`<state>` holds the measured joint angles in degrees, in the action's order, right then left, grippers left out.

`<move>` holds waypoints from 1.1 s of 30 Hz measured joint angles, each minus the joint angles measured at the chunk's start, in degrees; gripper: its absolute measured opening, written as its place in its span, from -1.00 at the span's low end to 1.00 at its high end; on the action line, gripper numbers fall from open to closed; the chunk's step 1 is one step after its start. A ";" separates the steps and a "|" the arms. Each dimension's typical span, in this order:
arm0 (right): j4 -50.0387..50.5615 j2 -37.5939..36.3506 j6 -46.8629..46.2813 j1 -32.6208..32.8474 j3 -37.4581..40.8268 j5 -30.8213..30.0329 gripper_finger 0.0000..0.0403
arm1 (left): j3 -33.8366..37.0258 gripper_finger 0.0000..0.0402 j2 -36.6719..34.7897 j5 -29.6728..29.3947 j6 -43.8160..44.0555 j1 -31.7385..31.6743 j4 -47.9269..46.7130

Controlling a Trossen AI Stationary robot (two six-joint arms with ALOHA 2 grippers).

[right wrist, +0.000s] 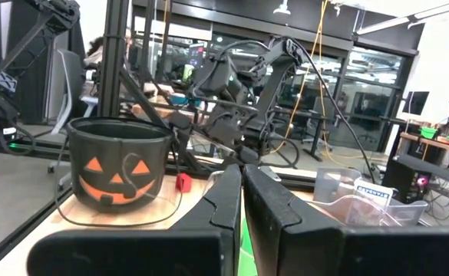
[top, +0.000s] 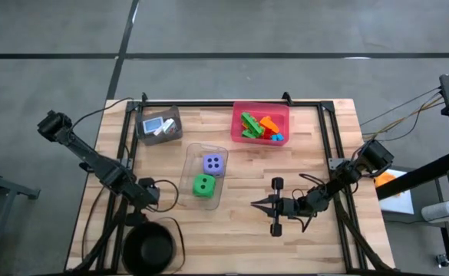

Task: Pick & Place Toys
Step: Put the red game piece into the pink bin

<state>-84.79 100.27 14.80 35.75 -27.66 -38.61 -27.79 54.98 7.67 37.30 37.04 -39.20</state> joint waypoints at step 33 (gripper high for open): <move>20.60 -0.02 -43.56 -0.28 0.02 -20.30 -0.91 | 6.57 0.87 0.04 -4.92 7.85 5.68 -7.95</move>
<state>-64.20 100.25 -28.77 35.46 -27.64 -58.91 -21.22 55.02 2.75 45.15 42.72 -47.16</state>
